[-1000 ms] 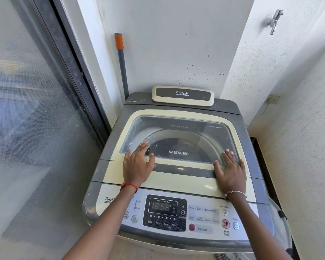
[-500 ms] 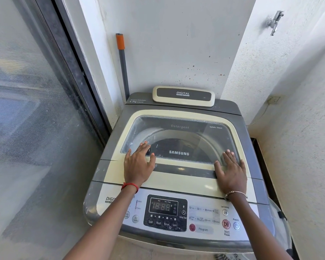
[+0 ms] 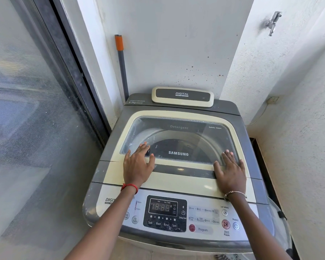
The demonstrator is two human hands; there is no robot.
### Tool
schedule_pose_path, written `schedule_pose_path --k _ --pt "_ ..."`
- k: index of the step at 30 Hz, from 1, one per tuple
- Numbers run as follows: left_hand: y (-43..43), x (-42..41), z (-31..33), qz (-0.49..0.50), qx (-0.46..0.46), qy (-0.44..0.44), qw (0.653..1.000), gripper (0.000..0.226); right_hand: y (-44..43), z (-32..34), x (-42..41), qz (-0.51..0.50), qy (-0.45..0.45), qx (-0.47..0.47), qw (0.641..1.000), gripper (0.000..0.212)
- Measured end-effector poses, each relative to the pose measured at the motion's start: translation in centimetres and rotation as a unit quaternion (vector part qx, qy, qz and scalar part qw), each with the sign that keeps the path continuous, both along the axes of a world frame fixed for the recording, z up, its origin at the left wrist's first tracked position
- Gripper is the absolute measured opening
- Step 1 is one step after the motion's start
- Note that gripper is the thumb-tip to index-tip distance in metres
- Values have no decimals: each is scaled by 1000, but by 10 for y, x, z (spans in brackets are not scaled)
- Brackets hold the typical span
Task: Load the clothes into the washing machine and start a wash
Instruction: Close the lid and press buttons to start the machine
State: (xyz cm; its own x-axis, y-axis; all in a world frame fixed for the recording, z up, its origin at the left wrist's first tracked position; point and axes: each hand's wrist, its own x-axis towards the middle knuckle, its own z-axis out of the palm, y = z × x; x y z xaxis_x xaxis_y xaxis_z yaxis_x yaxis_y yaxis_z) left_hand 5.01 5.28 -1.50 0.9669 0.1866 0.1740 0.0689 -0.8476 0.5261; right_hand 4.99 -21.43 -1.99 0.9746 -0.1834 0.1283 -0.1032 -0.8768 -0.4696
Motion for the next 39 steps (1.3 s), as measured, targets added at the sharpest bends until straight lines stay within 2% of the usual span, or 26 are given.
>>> schedule_pose_path --k 6,9,13,16,22,29,33,37,39 --pt "0 0 1 -1 0 0 1000 57 0 0 0 1 1 -6 1000 72" --pt "0 0 1 -2 -1 0 1000 57 -1 0 1 2 1 -9 1000 84" --pt "0 0 2 -2 -2 0 1000 57 0 -1 0 0 1 -13 1000 77" --pt "0 -1 2 -4 -1 1 1000 57 0 -1 0 -1 2 -9 1000 84" --pt "0 -1 1 -3 -4 -1 1000 56 0 0 0 -5 2 3 1000 71" --pt "0 0 1 -3 -5 -1 1000 56 0 -1 0 -6 -5 0 1000 90" --pt "0 0 1 -4 -6 -5 1000 56 0 -1 0 -5 -2 -6 1000 81" --pt "1 0 0 -3 -6 -4 1000 55 0 0 0 -4 -2 -6 1000 87" --pt "1 0 0 -4 -4 -5 1000 55 0 0 0 -4 -1 -7 1000 83"
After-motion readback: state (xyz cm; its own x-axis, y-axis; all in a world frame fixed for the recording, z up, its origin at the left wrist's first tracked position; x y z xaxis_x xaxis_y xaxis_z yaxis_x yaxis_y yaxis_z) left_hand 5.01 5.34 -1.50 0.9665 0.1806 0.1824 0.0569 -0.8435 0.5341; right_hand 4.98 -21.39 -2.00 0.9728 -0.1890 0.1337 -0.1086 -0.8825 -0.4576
